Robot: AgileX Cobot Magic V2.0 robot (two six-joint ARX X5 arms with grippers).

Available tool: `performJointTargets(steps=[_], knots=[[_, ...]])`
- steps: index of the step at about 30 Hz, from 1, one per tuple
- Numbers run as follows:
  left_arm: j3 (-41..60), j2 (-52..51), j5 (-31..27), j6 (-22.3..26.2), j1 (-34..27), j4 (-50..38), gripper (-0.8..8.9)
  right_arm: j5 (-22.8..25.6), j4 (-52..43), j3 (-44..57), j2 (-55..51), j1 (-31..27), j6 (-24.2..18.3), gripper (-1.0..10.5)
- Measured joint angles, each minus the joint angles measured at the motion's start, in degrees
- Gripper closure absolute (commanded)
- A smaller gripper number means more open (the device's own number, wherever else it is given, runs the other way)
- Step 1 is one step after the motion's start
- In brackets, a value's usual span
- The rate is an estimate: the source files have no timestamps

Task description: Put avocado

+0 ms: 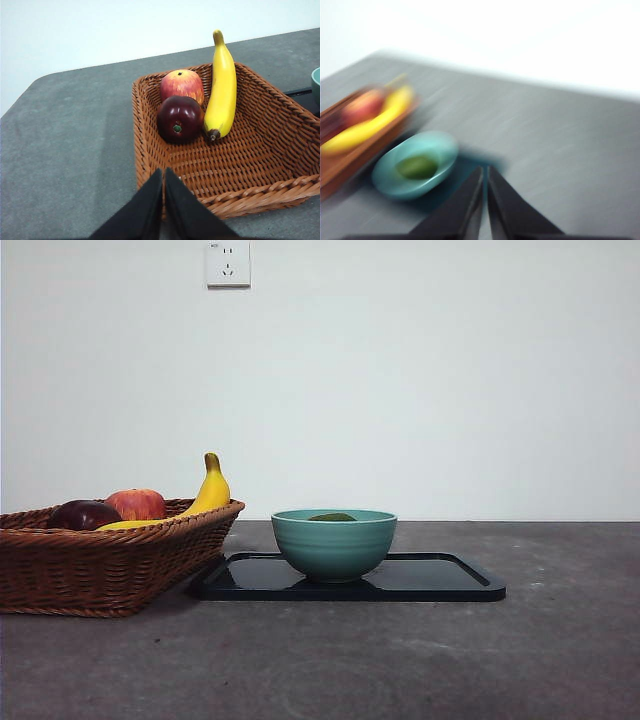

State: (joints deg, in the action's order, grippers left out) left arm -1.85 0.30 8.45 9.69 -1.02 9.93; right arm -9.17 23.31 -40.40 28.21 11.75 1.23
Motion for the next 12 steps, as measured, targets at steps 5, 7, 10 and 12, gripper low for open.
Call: performJointTargets(steps=[5, 7, 10, 12], knots=[[0.0, 0.0, 0.0, 0.0, 0.0, 0.0, 8.07, 0.22, -12.5, 14.93, -9.73, -9.62, -1.03, 9.4], [0.0, 0.0, 0.0, 0.0, 0.0, 0.0, 8.07, 0.2, -15.21, 19.12, -12.44, -10.86, -1.05, 9.4], [0.0, 0.0, 0.02, 0.0, 0.0, 0.0, 8.07, 0.22, -19.93, 25.77, -16.98, -12.17, -1.07, 9.4], [0.0, 0.0, 0.0, 0.0, 0.0, 0.0, 8.07, 0.33, -21.46, 29.22, -19.54, -12.44, -1.07, 9.4]])
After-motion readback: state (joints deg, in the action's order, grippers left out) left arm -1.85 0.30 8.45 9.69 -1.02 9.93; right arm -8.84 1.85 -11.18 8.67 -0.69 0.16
